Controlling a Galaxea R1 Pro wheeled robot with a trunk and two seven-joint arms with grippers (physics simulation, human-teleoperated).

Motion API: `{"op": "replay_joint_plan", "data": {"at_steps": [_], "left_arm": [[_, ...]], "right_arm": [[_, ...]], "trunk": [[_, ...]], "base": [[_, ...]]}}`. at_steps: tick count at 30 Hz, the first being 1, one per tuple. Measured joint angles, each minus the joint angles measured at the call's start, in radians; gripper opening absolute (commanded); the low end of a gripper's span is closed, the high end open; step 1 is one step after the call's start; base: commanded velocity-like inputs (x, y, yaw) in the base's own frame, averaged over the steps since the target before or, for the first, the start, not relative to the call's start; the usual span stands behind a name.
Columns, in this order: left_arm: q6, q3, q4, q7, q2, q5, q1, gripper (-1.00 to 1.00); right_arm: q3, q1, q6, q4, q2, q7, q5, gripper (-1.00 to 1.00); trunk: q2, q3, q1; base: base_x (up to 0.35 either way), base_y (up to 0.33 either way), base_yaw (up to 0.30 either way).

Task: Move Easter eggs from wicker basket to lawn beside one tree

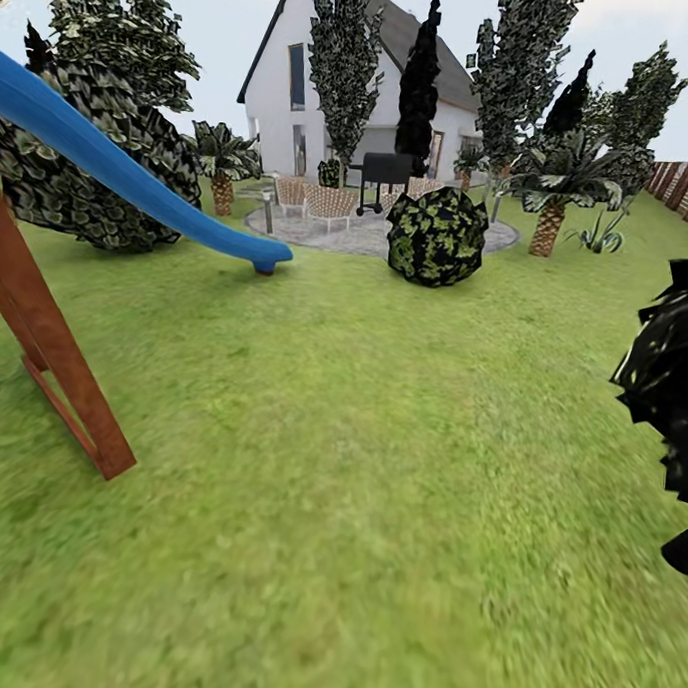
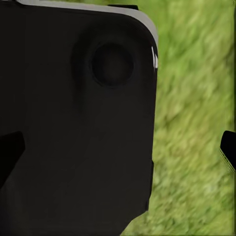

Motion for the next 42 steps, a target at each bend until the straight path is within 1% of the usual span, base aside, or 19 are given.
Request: {"op": "replay_joint_plan", "data": {"at_steps": [26,32,42], "left_arm": [[0.000,0.000,0.000,0.000,0.001,0.000,0.000,1.00],[0.000,0.000,0.000,0.000,0.001,0.000,0.000,1.00],[0.000,0.000,0.000,0.000,0.001,0.000,0.000,1.00]], "right_arm": [[0.000,0.000,0.000,-0.001,-0.001,-0.001,0.000,1.00],[0.000,0.000,0.000,-0.002,-0.001,-0.001,0.000,1.00],[0.000,0.000,-0.006,-0.002,0.000,-0.001,0.000,1.00]], "trunk": [[0.000,0.000,0.000],[0.000,0.000,0.000],[0.000,0.000,0.000]], "base": [[0.333,0.000,-0.006],[0.321,0.000,-0.163],[0.308,0.000,-0.250]]}}
